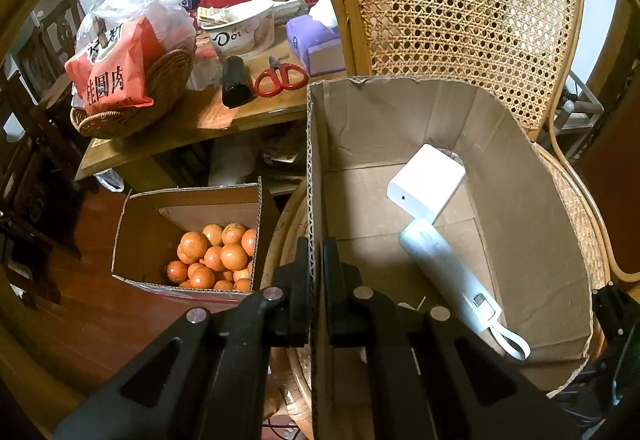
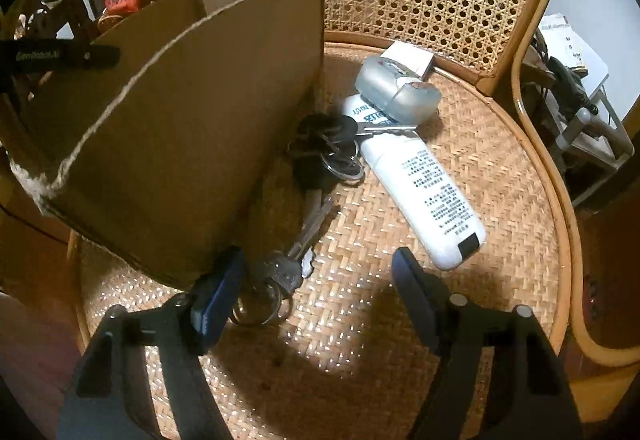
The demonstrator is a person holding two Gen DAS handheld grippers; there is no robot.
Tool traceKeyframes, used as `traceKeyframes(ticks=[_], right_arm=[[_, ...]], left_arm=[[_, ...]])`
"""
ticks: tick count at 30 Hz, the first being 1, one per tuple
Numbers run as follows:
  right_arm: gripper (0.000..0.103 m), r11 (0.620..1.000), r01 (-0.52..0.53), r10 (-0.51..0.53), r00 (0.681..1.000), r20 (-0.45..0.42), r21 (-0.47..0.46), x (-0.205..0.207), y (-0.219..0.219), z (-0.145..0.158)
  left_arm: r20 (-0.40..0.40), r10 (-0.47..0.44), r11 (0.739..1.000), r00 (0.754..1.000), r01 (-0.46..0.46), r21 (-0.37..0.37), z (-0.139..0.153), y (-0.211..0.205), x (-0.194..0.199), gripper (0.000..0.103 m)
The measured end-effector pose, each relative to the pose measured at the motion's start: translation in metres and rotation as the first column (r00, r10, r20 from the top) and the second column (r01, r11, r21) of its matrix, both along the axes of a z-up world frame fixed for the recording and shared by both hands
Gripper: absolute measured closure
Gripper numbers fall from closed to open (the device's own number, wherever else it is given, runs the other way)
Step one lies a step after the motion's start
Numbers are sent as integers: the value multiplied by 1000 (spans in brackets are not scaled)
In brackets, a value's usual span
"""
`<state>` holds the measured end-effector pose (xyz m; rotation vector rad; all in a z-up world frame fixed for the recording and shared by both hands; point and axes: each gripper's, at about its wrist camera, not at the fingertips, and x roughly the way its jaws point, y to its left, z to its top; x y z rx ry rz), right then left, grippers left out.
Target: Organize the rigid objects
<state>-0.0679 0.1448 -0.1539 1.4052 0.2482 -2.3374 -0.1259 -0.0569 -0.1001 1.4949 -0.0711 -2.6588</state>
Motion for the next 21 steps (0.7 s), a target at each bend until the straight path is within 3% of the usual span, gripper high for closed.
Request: traceKeyframes(ticks=[3, 7, 16, 21], right_arm=[[40, 1000, -1, 1, 1000, 13, -22, 0, -2, 0], [77, 998, -20, 23, 999, 39, -55, 0, -7, 3], [78, 997, 38, -35, 998, 52, -62, -4, 2, 8], [78, 994, 48, -48, 999, 6, -94, -1, 10, 21]], left_arm=[[0, -2, 1000, 1000, 2, -4, -1, 0, 0, 98], [2, -1, 1000, 1000, 1, -3, -1, 0, 0, 98], [6, -4, 1000, 1000, 4, 0, -2, -1, 1, 98], [5, -6, 1000, 1000, 6, 6, -1, -1, 1, 98]])
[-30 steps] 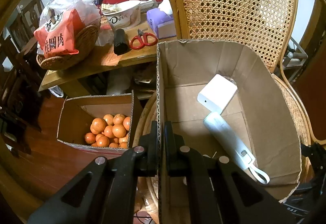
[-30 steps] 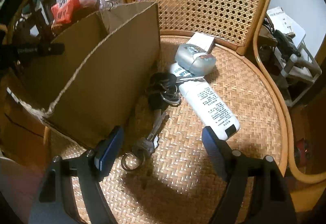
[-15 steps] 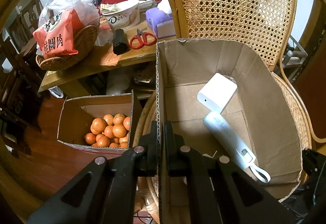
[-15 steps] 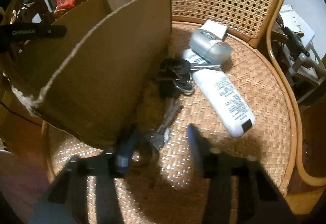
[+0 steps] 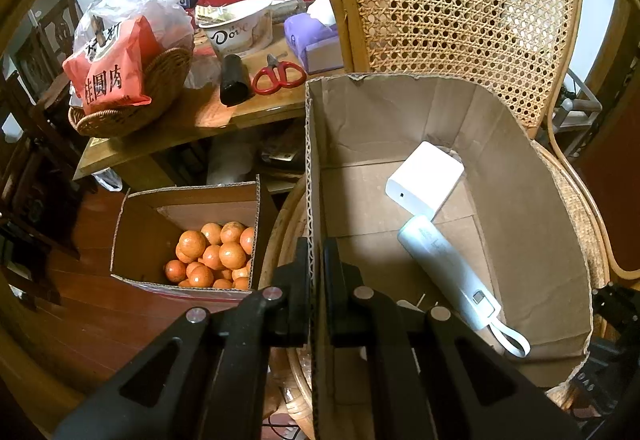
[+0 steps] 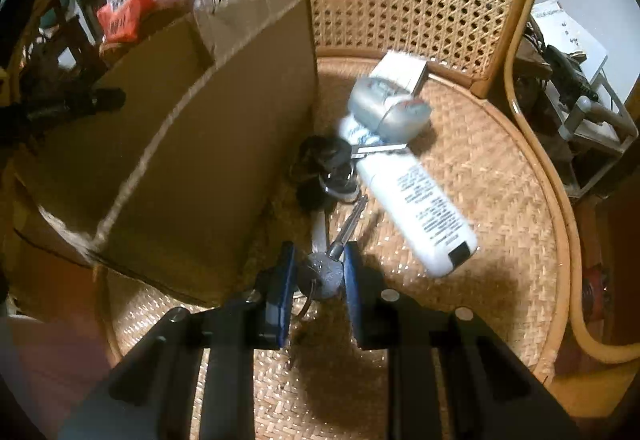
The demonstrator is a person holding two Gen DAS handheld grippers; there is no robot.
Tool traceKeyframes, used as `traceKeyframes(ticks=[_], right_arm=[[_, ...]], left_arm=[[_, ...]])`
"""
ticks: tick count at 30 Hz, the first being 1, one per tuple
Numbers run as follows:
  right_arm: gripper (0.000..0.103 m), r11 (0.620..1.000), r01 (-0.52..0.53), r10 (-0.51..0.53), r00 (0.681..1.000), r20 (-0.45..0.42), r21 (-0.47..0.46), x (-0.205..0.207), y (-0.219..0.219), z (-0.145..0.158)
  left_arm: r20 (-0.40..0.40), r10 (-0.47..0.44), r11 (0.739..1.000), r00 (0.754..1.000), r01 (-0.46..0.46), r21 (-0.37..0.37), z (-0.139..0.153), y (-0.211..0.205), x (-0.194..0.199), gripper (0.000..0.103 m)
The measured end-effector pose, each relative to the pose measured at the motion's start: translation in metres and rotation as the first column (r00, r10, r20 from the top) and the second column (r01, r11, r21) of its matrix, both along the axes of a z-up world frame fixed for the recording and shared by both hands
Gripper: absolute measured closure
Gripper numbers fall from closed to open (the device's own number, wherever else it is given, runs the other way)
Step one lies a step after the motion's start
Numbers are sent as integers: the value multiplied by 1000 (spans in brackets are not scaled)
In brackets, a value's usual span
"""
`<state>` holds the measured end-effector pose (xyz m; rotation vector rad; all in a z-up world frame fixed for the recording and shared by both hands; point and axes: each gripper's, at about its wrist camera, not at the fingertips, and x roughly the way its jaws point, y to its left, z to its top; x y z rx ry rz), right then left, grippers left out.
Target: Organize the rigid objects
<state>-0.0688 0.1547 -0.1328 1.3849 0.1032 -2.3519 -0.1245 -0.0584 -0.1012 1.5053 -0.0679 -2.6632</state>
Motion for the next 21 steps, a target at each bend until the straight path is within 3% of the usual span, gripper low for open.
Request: traceKeyframes(ticks=[13, 21], right_arm=[[78, 977, 82, -107, 987, -122, -196, -5, 22, 41], [78, 939, 55, -164, 939, -302, -340, 12, 28, 79]], left_arm=[[0, 1, 1000, 1000, -1, 3, 1, 0, 0, 98], [-1, 1, 1000, 1000, -1, 2, 1, -1, 0, 98]])
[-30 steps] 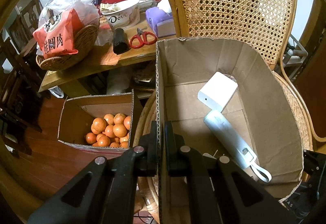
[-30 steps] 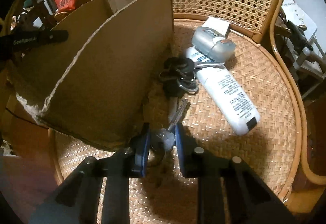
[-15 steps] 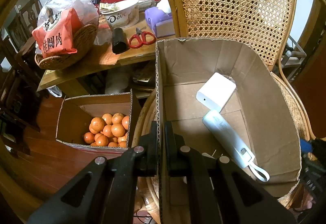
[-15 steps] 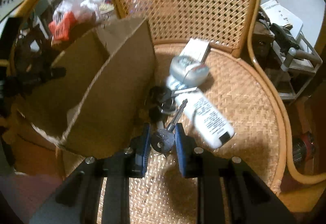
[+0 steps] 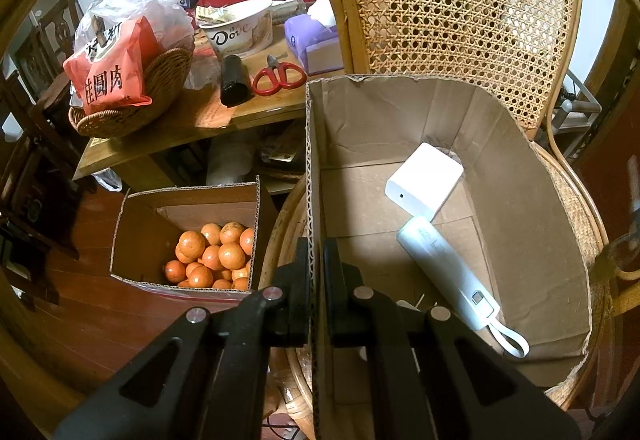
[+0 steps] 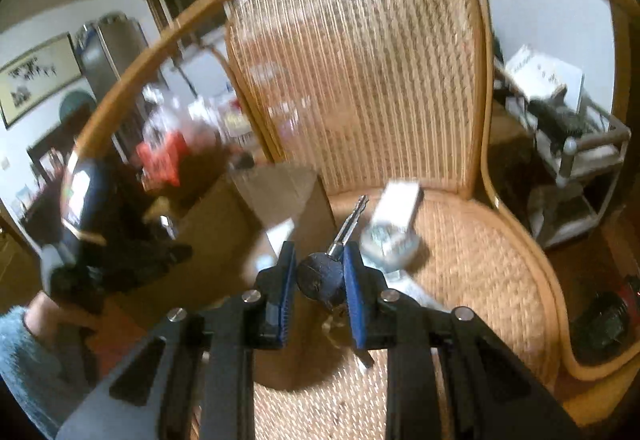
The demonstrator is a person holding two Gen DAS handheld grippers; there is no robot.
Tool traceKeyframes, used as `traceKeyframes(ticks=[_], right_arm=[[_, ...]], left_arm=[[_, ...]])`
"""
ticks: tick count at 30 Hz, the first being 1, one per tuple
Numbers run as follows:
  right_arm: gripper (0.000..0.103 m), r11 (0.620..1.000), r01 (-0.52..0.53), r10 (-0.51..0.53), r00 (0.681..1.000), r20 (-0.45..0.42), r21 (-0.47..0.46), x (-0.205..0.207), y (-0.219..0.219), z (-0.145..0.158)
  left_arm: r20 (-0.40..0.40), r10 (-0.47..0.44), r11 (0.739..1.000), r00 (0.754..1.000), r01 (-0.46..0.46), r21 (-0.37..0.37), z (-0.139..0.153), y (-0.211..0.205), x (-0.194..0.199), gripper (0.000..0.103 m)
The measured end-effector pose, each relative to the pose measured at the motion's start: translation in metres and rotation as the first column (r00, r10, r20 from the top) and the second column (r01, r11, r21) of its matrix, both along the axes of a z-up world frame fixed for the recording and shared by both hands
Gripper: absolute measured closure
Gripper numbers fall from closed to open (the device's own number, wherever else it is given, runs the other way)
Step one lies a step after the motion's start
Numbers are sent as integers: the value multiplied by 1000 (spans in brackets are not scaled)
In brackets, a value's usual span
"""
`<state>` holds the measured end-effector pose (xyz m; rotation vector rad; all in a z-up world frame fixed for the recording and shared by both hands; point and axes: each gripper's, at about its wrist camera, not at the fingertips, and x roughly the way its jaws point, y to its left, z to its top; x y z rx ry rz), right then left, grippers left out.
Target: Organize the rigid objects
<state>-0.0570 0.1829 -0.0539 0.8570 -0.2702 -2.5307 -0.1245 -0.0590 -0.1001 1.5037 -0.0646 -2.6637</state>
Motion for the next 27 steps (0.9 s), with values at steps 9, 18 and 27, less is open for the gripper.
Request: traceKeyframes(ticks=[9, 18, 27], right_arm=[[78, 991, -85, 62, 975, -213, -102, 22, -13, 41], [78, 978, -179, 151, 962, -228, -108, 33, -41, 41], [78, 965, -262, 251, 949, -190, -33, 40, -69, 29]], left_arm=[[-2, 4, 1000, 1000, -4, 1, 2, -1, 0, 98], [-1, 1, 1000, 1000, -1, -4, 2, -1, -1, 98], [-4, 2, 1000, 1000, -2, 0, 1, -2, 1, 98]])
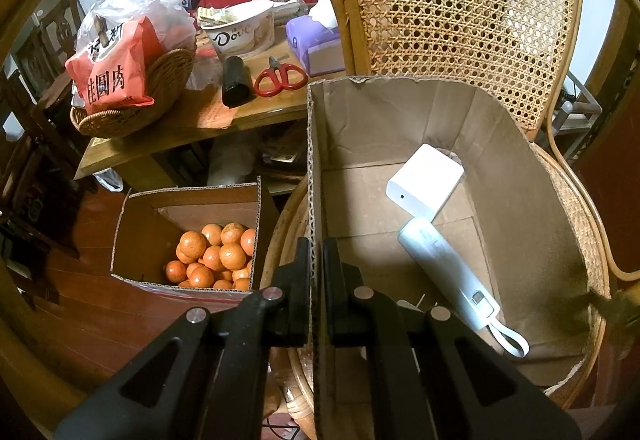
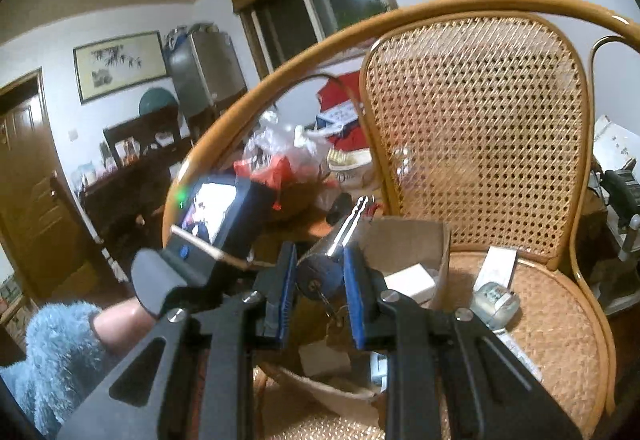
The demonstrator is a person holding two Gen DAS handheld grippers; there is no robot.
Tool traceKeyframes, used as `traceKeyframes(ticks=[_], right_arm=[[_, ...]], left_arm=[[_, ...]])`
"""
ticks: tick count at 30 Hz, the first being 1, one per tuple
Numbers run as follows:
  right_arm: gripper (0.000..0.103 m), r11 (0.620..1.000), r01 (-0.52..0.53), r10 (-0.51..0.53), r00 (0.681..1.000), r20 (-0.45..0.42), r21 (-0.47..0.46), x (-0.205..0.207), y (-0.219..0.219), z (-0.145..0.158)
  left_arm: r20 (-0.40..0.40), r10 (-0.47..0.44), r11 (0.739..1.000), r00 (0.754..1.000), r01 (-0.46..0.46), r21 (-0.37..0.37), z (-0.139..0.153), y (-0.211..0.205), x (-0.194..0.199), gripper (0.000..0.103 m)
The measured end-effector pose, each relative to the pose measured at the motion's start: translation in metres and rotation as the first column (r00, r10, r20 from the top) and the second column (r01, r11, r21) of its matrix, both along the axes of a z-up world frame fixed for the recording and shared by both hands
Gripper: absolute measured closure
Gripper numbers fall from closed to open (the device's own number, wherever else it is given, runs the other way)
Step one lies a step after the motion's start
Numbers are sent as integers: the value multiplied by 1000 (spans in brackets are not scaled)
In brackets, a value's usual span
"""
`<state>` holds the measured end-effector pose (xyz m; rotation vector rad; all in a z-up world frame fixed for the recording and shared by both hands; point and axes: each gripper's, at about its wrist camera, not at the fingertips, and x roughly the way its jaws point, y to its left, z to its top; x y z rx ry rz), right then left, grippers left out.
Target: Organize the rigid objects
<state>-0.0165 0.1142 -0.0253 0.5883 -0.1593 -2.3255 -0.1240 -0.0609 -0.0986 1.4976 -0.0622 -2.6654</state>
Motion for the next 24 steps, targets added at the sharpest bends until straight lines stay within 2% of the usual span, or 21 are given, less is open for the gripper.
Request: traceKeyframes(ticks=[7, 11, 17, 21, 24], right_arm=[[78, 991, -10, -5, 994, 111, 137, -11, -19, -26], [78, 983, -25, -3, 988, 155, 182, -15, -27, -36], [78, 981, -32, -3, 983, 181, 190, -22, -34, -41], [77, 976, -19, -43, 960, 278, 217, -34, -40, -53], [77, 981, -15, -51, 943, 330, 194, -42, -37, -59]], left_arm=[[-1, 1, 1000, 1000, -1, -1, 0, 2, 1, 98], [-1, 1, 1000, 1000, -1, -1, 0, 2, 1, 98], [-1, 2, 1000, 1000, -2, 0, 0, 3, 1, 98], [-1, 3, 1000, 1000, -3, 2, 0, 3, 1, 98], [-1, 1, 1000, 1000, -1, 1, 0, 3, 1, 98]])
